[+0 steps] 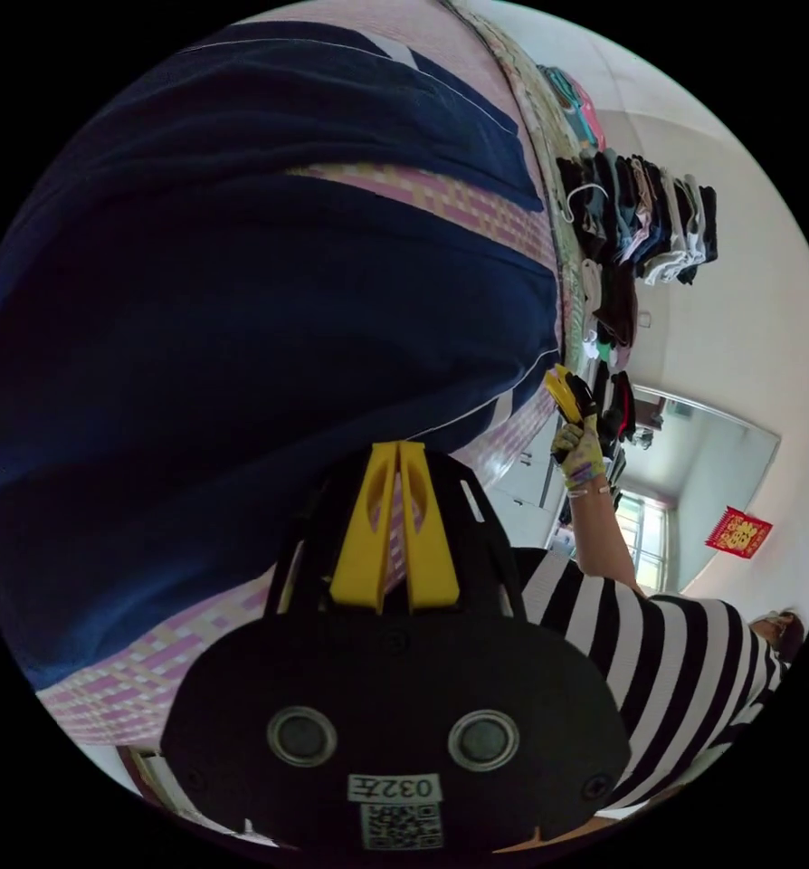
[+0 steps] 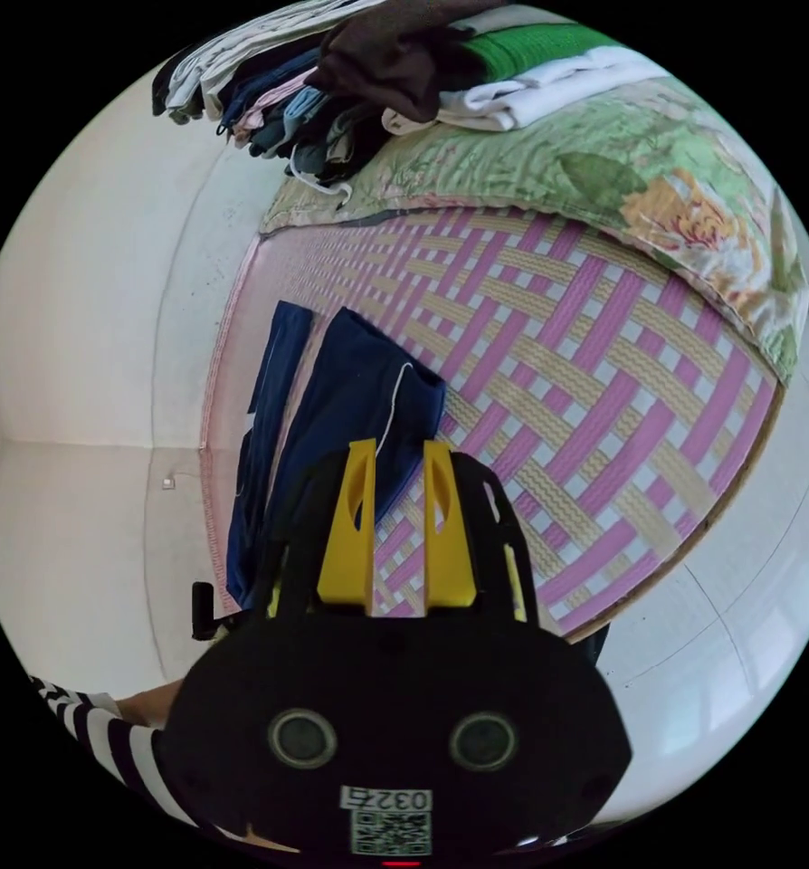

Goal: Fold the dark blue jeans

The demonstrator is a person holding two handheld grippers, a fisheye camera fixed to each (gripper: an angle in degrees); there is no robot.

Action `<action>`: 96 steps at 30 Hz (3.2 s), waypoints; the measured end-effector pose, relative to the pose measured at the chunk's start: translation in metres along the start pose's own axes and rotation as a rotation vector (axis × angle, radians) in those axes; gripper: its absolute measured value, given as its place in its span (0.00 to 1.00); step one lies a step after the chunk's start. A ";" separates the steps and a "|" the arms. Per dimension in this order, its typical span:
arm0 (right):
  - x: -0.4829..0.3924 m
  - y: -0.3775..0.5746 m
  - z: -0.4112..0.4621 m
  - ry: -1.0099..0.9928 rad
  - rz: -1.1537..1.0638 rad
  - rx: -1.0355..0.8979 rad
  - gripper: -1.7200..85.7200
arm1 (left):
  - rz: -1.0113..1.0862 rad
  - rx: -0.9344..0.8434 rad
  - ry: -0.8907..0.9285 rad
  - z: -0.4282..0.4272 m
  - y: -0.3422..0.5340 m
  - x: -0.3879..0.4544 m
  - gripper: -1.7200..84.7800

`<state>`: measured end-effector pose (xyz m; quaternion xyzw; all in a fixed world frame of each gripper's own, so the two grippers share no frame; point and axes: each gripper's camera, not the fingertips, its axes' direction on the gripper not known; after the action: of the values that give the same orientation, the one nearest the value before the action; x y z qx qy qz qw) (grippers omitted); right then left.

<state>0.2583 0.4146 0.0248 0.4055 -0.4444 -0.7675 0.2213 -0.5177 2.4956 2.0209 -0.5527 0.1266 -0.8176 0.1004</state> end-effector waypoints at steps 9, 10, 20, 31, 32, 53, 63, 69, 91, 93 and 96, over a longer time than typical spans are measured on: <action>0.005 0.012 -0.023 0.013 0.035 0.028 0.13 | -0.041 0.090 0.054 -0.006 0.023 0.016 0.01; 0.007 0.011 -0.021 -0.017 0.031 -0.009 0.13 | -0.049 0.097 0.049 -0.008 0.026 0.019 0.01; -0.041 0.012 -0.040 -0.127 -0.165 -0.096 0.01 | -0.071 0.196 0.093 -0.034 0.051 0.061 0.01; -0.180 0.029 -0.135 -0.214 -0.576 0.074 0.01 | -0.045 0.378 0.169 -0.096 0.096 0.114 0.01; -0.173 0.030 -0.142 -0.235 -0.555 0.097 0.01 | -0.054 0.400 0.186 -0.104 0.105 0.117 0.01; 0.023 0.011 -0.090 -0.196 -0.023 -0.120 0.11 | -0.642 1.013 0.347 -0.230 0.424 0.082 0.04; 0.011 0.004 -0.077 -0.143 0.013 -0.162 0.10 | -0.768 1.191 0.544 -0.267 0.486 0.078 0.12; -0.004 -0.002 -0.069 -0.124 0.021 -0.162 0.07 | -0.712 1.235 0.563 -0.297 0.453 0.103 0.10; -0.115 0.005 -0.115 -0.271 -0.259 -0.172 0.01 | -0.616 1.065 0.456 -0.448 0.498 0.259 0.05; -0.078 0.013 -0.092 -0.218 -0.167 -0.229 0.01 | -0.743 0.957 0.425 -0.413 0.502 0.238 0.05; -0.034 0.028 -0.062 -0.128 -0.067 -0.298 0.01 | -0.856 0.912 0.453 -0.363 0.506 0.223 0.05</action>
<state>0.3285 0.3932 0.0460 0.3330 -0.3250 -0.8562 0.2244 -0.9252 1.9833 1.9268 -0.2707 -0.4448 -0.8529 -0.0383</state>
